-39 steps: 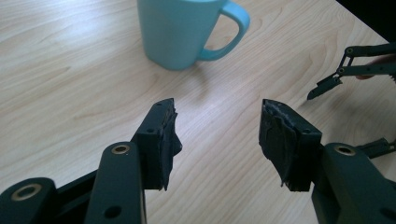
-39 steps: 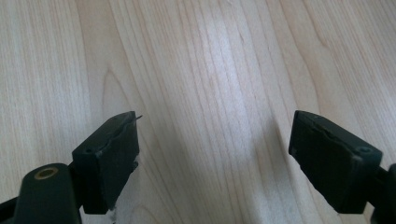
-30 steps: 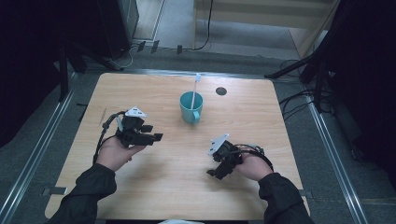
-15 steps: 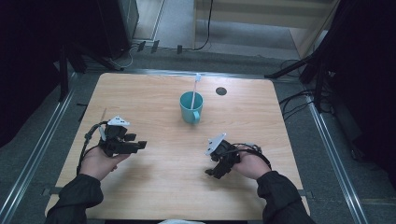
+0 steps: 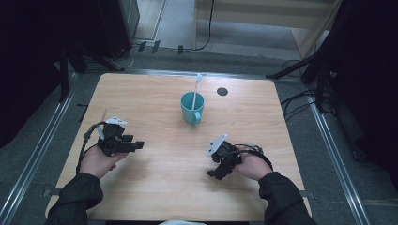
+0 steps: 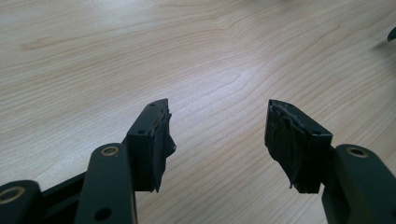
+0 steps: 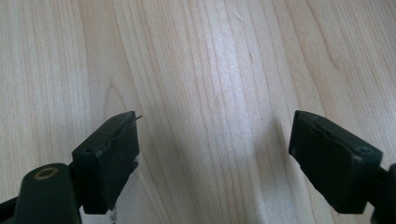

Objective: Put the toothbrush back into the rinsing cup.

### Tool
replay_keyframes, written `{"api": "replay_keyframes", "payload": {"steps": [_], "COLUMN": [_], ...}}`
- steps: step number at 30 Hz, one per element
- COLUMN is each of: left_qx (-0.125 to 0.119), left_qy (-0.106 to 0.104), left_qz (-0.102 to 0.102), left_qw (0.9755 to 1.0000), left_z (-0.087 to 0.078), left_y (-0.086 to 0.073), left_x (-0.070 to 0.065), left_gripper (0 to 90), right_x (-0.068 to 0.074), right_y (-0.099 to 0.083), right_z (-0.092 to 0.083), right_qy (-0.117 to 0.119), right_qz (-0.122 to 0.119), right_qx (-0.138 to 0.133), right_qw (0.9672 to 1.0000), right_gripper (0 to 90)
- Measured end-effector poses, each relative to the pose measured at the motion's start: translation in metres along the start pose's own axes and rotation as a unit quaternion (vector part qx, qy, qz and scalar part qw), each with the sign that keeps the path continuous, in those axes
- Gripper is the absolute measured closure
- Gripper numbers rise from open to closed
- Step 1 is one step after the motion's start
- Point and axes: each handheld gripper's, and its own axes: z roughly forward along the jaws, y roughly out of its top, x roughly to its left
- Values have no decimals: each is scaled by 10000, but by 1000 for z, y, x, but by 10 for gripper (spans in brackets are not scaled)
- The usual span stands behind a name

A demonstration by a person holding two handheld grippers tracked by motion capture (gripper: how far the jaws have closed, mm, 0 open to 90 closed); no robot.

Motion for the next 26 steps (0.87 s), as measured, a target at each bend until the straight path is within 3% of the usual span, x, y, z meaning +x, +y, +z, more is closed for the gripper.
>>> {"api": "replay_keyframes", "payload": {"steps": [26], "left_qx": [339], "left_qy": [-62], "left_qz": [68], "left_qw": [9994], "left_z": [12], "left_y": [-2], "left_x": [-2], "left_gripper": [366], "right_x": [1], "right_y": [-1], "right_z": [2], "right_qy": [64], "right_qz": [8], "right_qx": [55], "right_qw": [10000], "right_gripper": [157]}}
